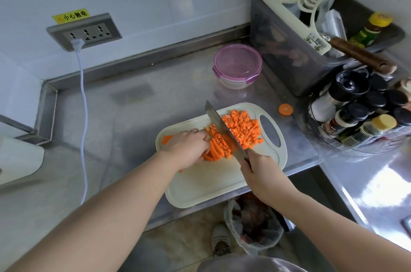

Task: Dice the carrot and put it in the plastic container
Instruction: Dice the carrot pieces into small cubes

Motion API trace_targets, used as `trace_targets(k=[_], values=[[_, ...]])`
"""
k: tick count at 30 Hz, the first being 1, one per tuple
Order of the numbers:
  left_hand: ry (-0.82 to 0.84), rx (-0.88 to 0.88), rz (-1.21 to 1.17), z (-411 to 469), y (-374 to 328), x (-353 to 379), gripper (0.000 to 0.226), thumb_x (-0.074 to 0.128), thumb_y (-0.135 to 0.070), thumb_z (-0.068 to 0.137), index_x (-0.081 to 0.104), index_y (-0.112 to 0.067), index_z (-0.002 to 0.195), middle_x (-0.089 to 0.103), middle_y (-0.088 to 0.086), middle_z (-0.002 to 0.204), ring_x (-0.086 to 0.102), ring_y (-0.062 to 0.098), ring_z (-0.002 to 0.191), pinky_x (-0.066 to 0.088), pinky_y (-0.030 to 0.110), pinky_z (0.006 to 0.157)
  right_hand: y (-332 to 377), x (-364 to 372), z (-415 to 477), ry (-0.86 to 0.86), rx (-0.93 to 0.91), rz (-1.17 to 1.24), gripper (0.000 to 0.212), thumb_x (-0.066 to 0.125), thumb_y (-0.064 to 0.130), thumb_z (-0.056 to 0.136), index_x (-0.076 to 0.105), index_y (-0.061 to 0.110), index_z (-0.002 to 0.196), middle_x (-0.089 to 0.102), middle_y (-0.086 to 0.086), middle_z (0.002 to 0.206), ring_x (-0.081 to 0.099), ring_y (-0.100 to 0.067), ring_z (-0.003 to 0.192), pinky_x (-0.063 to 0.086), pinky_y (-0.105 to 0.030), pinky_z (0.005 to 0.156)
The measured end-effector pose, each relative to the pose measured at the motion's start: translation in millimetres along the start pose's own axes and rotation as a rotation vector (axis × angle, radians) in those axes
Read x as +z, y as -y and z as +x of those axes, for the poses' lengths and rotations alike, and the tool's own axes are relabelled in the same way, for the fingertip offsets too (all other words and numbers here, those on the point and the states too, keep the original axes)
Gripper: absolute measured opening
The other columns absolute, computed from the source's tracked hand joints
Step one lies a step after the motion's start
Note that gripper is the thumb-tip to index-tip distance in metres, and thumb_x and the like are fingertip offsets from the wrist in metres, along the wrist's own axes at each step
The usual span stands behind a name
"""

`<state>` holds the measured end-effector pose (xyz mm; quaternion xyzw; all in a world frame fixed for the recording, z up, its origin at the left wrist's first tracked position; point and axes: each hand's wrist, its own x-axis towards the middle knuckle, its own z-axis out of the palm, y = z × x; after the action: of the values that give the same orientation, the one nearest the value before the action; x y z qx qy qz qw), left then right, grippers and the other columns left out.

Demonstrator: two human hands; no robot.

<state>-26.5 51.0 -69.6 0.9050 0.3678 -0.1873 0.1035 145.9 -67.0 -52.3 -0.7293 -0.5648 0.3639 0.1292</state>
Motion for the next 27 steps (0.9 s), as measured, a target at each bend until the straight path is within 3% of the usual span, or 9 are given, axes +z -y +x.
trace_targets(k=[4,6,10,13,16,20,24,27], values=[[0.024,-0.036,-0.073,-12,-18,4,0.016,0.061,-0.042,0.085,0.063,-0.026,0.086,0.049,0.0,0.11,0.044,0.021,0.111,0.038,0.029,0.086,-4,-1,0,0.034,-0.017,-0.013,0.023,0.038,0.022,0.101,0.047,0.01,0.084,0.054,-0.007,0.07,0.048,-0.022,0.058,0.039,-0.037,0.055],[0.078,-0.123,-0.204,-21,-32,12,0.018,0.062,-0.046,0.084,0.058,-0.029,0.077,0.05,0.0,0.112,0.041,0.022,0.114,0.04,0.03,0.089,-8,-3,-4,0.067,-0.042,-0.043,0.024,0.037,0.021,0.101,0.044,0.012,0.08,0.05,-0.004,0.067,0.043,-0.018,0.056,0.035,-0.032,0.054],[0.078,-0.289,-0.301,-34,-51,24,0.023,0.059,-0.05,0.084,0.062,-0.028,0.081,0.05,-0.001,0.114,0.041,0.022,0.116,0.034,0.03,0.079,-18,-6,-13,0.13,-0.093,-0.086,0.026,0.039,0.022,0.101,0.042,0.019,0.075,0.05,-0.002,0.066,0.042,-0.015,0.054,0.033,-0.027,0.052],[0.066,-0.365,-0.315,-38,-53,28,0.033,0.053,-0.055,0.087,0.061,-0.025,0.075,0.051,0.003,0.113,0.042,0.026,0.115,0.04,0.034,0.088,-23,-6,-18,0.157,-0.096,-0.083,0.027,0.04,0.022,0.101,0.043,0.017,0.075,0.054,-0.007,0.066,0.042,-0.017,0.054,0.031,-0.029,0.051],[0.053,-0.425,-0.393,-42,-48,32,0.041,0.054,-0.061,0.085,0.067,-0.022,0.086,0.05,0.002,0.114,0.047,0.026,0.111,0.043,0.037,0.093,-24,-5,-21,0.169,-0.117,-0.081,0.024,0.04,0.024,0.101,0.049,0.012,0.082,0.06,-0.011,0.073,0.047,-0.02,0.058,0.034,-0.031,0.053],[-0.052,-0.475,-0.553,-47,-46,36,0.041,0.06,-0.06,0.082,0.055,-0.022,0.097,0.054,-0.004,0.109,0.051,0.017,0.097,0.046,0.033,0.085,-25,-5,-23,0.18,-0.149,-0.089,0.024,0.04,0.023,0.101,0.051,0.01,0.084,0.06,-0.01,0.074,0.055,-0.027,0.065,0.042,-0.039,0.058],[-0.188,-0.504,-0.636,-52,-54,41,0.047,0.063,-0.052,0.084,0.052,-0.021,0.117,0.048,-0.01,0.109,0.048,0.01,0.106,0.039,0.025,0.084,-29,-10,-27,0.203,-0.157,-0.093,0.023,0.04,0.023,0.101,0.05,0.013,0.083,0.06,-0.008,0.076,0.054,-0.023,0.065,0.045,-0.039,0.062],[-0.27,-0.471,-0.556,-52,-62,49,0.049,0.068,-0.048,0.081,0.053,-0.02,0.118,0.049,-0.007,0.118,0.05,0.012,0.112,0.042,0.028,0.088,-32,-14,-26,0.203,-0.159,-0.098,0.025,0.04,0.022,0.101,0.046,0.017,0.077,0.058,-0.006,0.072,0.05,-0.021,0.062,0.041,-0.037,0.059]])
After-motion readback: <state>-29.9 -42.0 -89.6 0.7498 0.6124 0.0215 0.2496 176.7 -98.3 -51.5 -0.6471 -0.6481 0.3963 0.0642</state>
